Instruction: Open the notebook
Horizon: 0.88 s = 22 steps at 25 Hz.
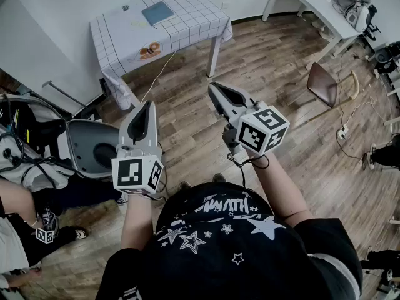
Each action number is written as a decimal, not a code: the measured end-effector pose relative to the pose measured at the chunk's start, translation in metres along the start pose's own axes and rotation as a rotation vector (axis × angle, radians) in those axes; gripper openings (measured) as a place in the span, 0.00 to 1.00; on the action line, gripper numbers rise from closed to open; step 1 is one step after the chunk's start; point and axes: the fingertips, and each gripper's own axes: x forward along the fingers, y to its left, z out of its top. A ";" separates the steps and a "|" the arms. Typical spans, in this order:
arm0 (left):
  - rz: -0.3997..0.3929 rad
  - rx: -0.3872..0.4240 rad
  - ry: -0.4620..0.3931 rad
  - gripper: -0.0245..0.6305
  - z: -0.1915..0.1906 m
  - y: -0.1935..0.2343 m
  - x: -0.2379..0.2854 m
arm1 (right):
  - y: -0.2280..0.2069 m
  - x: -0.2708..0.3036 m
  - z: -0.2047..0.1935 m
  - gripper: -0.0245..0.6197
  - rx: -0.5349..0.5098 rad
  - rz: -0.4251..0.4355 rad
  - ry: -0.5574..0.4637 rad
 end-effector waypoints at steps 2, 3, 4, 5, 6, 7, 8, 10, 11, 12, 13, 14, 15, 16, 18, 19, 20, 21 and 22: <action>-0.006 -0.002 -0.002 0.05 0.001 0.002 0.000 | 0.005 0.004 -0.002 0.06 0.000 0.002 0.004; -0.008 -0.003 -0.003 0.05 0.001 0.004 -0.001 | 0.007 0.006 -0.003 0.06 -0.001 0.003 0.006; -0.010 -0.002 -0.004 0.05 0.001 0.005 -0.002 | 0.010 0.008 -0.004 0.06 -0.003 0.005 0.007; -0.011 -0.003 -0.004 0.05 0.002 0.007 -0.003 | 0.013 0.009 -0.005 0.06 -0.004 0.006 0.008; -0.012 -0.004 -0.003 0.05 0.002 0.008 -0.004 | 0.016 0.010 -0.005 0.06 -0.005 0.006 0.009; -0.014 -0.005 -0.002 0.05 0.001 0.010 -0.006 | 0.019 0.011 -0.007 0.06 -0.005 0.005 0.010; -0.016 -0.007 0.000 0.05 0.001 0.011 -0.008 | 0.021 0.011 -0.008 0.06 -0.004 0.002 0.011; -0.022 -0.012 0.006 0.05 -0.002 0.013 -0.012 | 0.026 0.011 -0.013 0.06 0.001 -0.006 0.014; -0.025 -0.014 0.010 0.05 -0.004 0.015 -0.014 | 0.028 0.012 -0.016 0.06 0.004 -0.011 0.017; -0.029 -0.017 0.014 0.05 -0.006 0.016 -0.016 | 0.030 0.013 -0.019 0.06 0.008 -0.016 0.019; -0.032 -0.020 0.018 0.05 -0.008 0.018 -0.017 | 0.031 0.014 -0.022 0.06 0.014 -0.024 0.022; -0.036 -0.024 0.022 0.05 -0.010 0.020 -0.018 | 0.032 0.014 -0.024 0.06 0.021 -0.035 0.023; -0.040 -0.032 0.025 0.05 -0.011 0.022 -0.019 | 0.031 0.015 -0.027 0.06 0.030 -0.052 0.023; -0.045 -0.043 0.026 0.05 -0.011 0.023 -0.019 | 0.031 0.014 -0.029 0.06 0.041 -0.073 0.021; -0.056 -0.075 0.018 0.05 -0.010 0.027 -0.018 | 0.029 0.012 -0.032 0.06 0.070 -0.111 0.002; -0.063 -0.091 0.008 0.05 -0.008 0.027 -0.017 | 0.030 0.010 -0.032 0.06 0.084 -0.123 -0.012; -0.074 -0.106 -0.003 0.05 -0.006 0.028 -0.017 | 0.031 0.007 -0.032 0.06 0.095 -0.132 -0.028; -0.088 -0.119 -0.014 0.05 -0.005 0.027 -0.017 | 0.032 0.003 -0.032 0.06 0.100 -0.140 -0.041; -0.105 -0.128 -0.025 0.05 -0.005 0.026 -0.017 | 0.032 -0.003 -0.033 0.06 0.099 -0.150 -0.050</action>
